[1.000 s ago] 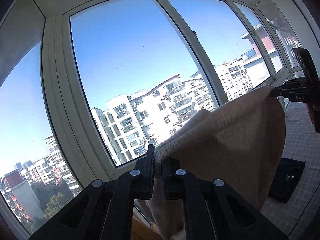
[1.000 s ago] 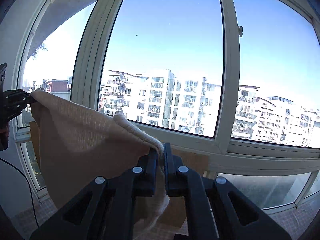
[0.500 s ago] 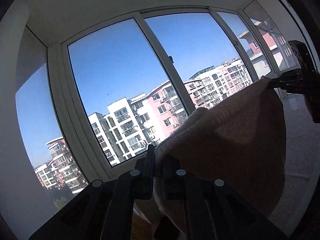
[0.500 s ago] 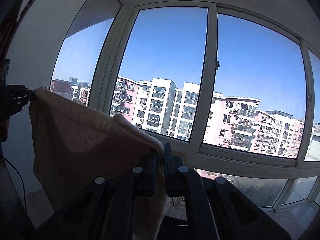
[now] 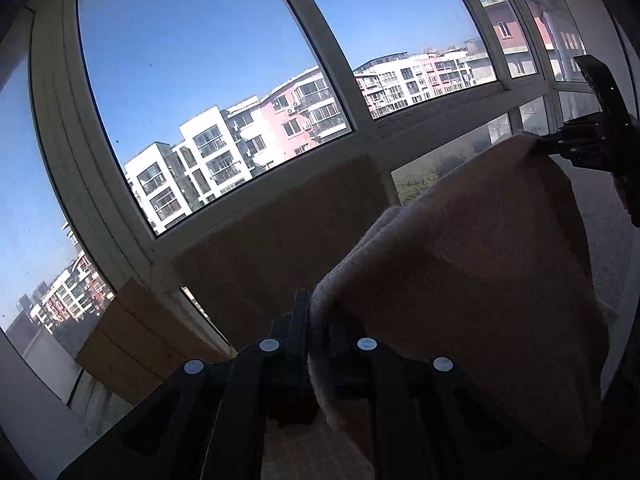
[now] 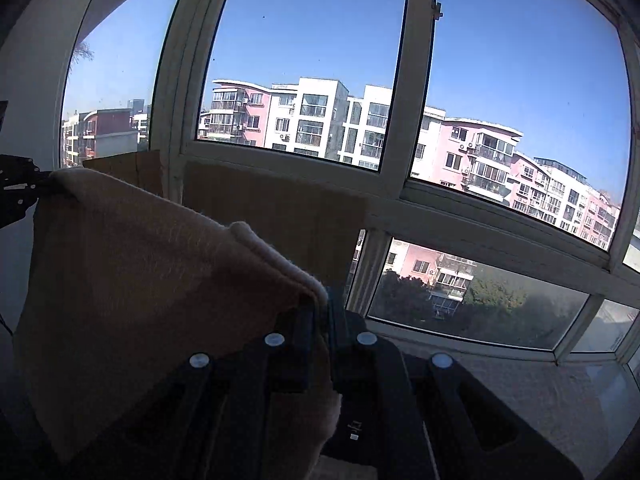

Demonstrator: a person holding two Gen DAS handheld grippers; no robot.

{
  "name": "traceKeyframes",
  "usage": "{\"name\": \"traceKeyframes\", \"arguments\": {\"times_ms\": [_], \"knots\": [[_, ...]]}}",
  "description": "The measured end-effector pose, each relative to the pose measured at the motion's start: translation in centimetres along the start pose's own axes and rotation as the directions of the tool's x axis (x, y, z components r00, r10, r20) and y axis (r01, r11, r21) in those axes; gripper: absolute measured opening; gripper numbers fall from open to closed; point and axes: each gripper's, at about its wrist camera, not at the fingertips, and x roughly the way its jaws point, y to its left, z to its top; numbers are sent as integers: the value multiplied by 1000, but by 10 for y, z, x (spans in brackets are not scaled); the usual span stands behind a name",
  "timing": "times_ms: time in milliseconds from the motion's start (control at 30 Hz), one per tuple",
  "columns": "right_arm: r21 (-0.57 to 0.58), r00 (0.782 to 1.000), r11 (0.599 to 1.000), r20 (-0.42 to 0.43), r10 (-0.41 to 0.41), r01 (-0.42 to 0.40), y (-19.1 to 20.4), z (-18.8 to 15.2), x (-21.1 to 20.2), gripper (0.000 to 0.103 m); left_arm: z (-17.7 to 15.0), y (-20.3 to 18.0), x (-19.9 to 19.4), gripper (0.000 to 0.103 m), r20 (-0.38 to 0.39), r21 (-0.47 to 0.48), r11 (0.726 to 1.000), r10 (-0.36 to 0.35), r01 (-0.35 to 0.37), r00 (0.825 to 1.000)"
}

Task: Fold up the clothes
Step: 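Lift the beige sweater high with both grippers and shake it open, then lay the sweater flat on the table and open both grippers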

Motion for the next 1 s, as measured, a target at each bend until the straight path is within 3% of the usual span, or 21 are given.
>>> {"name": "traceKeyframes", "arguments": {"times_ms": [67, 167, 233, 300, 333, 367, 433, 500, 567, 633, 700, 833, 933, 1000], "knots": [[39, 995, 999, -98, 10, -7, -1, -18, 73, 6, -30, -3, 76, 11, -121, -2, 999, -42, 42, 992], [38, 955, 999, -295, 10, 2, 11, -55, 203, 7, -76, -9, 191, 18, -299, -14, 994, -104, 104, 949], [50, 895, 999, -445, 22, 0, 20, -93, 282, 7, -107, -12, 267, 18, -412, -29, 989, -143, 144, 900], [55, 821, 999, -570, 32, -1, 26, -131, 336, 7, -137, -16, 343, 18, -518, -48, 982, -180, 181, 836], [44, 790, 999, -613, 24, 3, 29, -149, 349, 7, -154, -21, 355, 18, -546, -41, 983, -173, 180, 820], [28, 771, 1000, -636, 16, 3, 29, -160, 358, 7, -170, -27, 366, 18, -573, -33, 983, -166, 179, 802], [6, 764, 1000, -645, 8, -5, 23, -167, 362, 9, -180, -15, 369, 18, -579, -51, 979, -188, 195, 793], [49, 776, 999, -630, 34, -4, 7, -161, 352, 15, -175, -4, 356, 18, -547, -55, 981, -187, 187, 816], [88, 805, 996, -591, 49, 4, -10, -147, 328, 20, -168, 6, 333, 19, -517, -71, 976, -211, 205, 830], [94, 830, 995, -557, 29, 28, -25, -134, 303, 20, -166, 20, 309, 26, -482, -83, 973, -227, 214, 846], [98, 838, 995, -546, 27, 32, -35, -133, 279, 21, -169, 22, 289, 33, -469, -89, 970, -240, 225, 850], [144, 814, 988, -579, 40, 53, -39, -163, 229, 22, -178, 12, 252, 32, -455, -91, 963, -266, 253, 850], [247, 778, 967, -620, 105, 66, -31, -208, 193, 22, -186, -9, 231, 32, -430, -123, 949, -315, 291, 846], [284, 766, 956, -629, 131, 70, -17, -236, 172, 22, -192, -27, 221, 32, -428, -126, 941, -338, 315, 838]]}}
